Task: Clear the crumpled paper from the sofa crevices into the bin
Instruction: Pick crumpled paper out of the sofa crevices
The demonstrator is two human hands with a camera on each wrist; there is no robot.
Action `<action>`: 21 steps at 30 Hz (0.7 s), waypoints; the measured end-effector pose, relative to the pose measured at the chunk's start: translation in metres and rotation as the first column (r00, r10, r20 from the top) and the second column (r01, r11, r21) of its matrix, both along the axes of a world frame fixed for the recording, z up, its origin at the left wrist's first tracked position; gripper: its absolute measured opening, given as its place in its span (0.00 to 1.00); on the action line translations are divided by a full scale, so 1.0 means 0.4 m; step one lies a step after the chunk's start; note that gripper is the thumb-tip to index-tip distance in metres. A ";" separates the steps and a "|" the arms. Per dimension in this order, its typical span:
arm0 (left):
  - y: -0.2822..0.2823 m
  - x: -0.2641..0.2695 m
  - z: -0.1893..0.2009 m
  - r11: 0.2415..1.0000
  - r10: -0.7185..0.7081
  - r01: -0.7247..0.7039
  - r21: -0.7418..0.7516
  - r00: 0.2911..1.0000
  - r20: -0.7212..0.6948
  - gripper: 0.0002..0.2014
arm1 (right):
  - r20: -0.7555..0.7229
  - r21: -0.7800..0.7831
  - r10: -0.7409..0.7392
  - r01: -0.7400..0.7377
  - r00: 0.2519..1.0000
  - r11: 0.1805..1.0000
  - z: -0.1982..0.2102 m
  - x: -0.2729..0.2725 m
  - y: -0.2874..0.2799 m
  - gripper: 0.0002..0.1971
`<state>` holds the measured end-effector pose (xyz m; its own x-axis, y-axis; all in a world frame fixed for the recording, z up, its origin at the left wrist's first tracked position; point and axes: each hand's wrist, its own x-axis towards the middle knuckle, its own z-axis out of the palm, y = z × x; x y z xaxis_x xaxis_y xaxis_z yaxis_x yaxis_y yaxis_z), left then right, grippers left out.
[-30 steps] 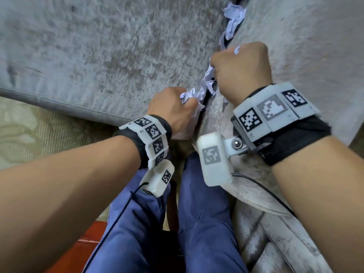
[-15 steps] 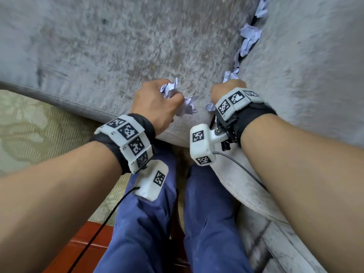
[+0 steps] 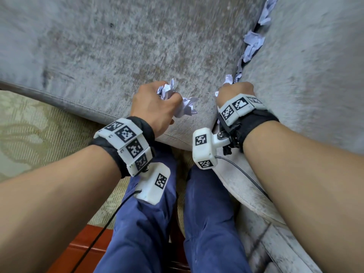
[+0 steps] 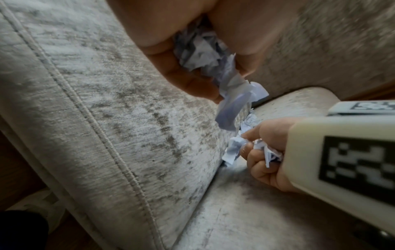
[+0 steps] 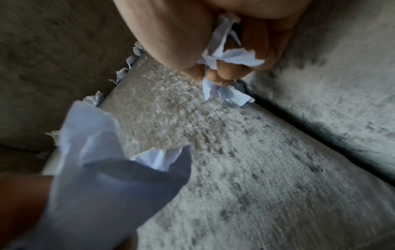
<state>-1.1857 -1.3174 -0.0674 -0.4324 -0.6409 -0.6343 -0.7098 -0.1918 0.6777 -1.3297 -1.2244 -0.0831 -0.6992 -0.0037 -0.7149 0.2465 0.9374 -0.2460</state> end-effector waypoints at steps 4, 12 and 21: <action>-0.007 -0.028 0.025 1.000 -0.016 0.016 0.007 1.000 -0.020 0.11 | -0.131 0.022 -0.028 0.031 0.991 0.999 0.026 -0.019 0.008 0.19; 0.013 -0.058 0.099 0.999 -0.044 0.044 -0.018 0.999 -0.015 0.10 | -0.207 -0.129 -0.126 0.101 0.970 0.987 0.127 -0.025 0.036 0.14; 0.067 -0.175 0.356 0.981 -0.168 0.161 -0.106 0.984 -0.065 0.12 | -0.274 -0.345 -0.182 0.080 0.944 0.935 0.380 -0.106 0.098 0.21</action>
<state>-1.2557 -1.2907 0.0749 -0.5799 -0.6158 -0.5334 -0.6739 -0.0053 0.7388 -1.3720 -1.1853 0.0689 -0.8886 -0.0938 -0.4490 0.2294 0.7568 -0.6121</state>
